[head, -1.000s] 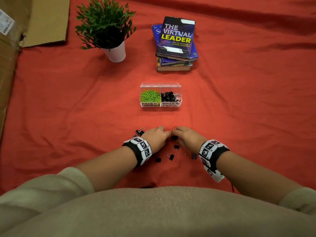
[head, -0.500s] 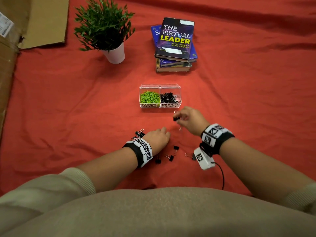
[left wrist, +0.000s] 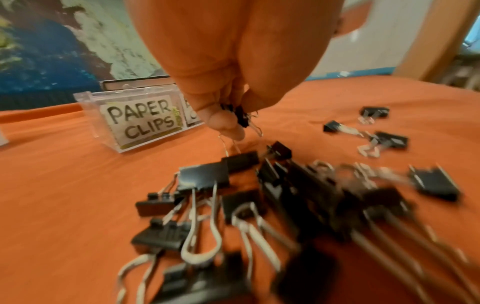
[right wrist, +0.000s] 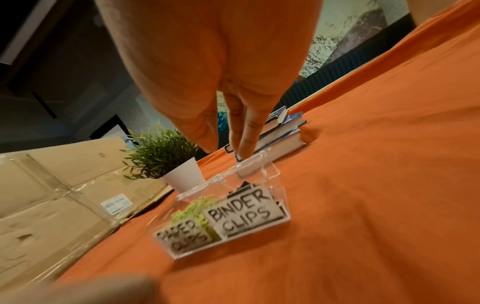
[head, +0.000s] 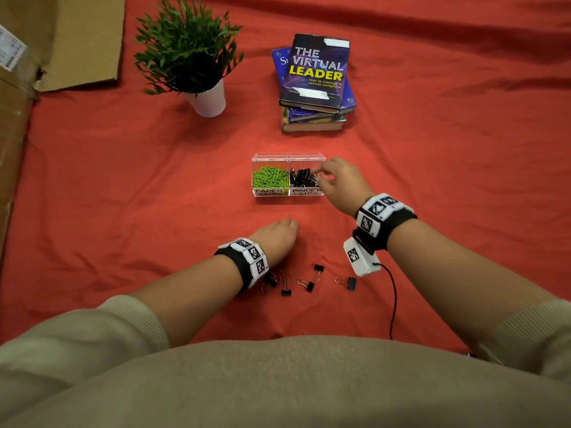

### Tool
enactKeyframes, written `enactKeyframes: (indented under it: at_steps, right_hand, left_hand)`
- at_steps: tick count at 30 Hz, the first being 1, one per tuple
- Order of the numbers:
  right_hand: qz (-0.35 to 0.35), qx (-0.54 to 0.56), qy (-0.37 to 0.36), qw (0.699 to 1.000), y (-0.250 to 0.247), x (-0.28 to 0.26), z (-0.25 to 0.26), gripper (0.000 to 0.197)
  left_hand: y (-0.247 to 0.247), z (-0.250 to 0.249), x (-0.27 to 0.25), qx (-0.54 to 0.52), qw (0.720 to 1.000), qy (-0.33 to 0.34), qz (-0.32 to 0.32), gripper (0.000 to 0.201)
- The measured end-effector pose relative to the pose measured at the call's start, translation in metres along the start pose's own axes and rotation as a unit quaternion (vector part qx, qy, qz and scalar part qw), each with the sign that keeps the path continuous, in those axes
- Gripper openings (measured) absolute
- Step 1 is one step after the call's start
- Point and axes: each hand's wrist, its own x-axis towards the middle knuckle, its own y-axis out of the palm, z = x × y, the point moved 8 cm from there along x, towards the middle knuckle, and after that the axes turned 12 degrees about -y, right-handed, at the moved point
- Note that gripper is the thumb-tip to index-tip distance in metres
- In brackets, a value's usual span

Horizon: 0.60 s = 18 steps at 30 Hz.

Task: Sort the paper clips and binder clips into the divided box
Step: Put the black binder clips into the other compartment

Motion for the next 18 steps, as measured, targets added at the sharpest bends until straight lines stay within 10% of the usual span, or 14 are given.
enactKeyframes:
  at_steps: [8, 15, 18]
  right_hand:
    - [0.324, -0.068, -0.109, 0.937, 0.094, -0.118, 0.015, 0.04]
    - [0.313, -0.099, -0.104, 0.939, 0.109, -0.13, 0.003, 0.03]
    - [0.275, -0.088, -0.082, 0.954, 0.094, -0.128, -0.006, 0.025]
  left_hand:
    - [-0.096, 0.009, 0.046, -0.164, 0.979, -0.037, -0.118, 0.026]
    - [-0.084, 0.001, 0.03, -0.118, 0.979, 0.001, -0.163, 0.038]
    - [-0.038, -0.017, 0.003, -0.081, 0.99, 0.075, -0.085, 0.024]
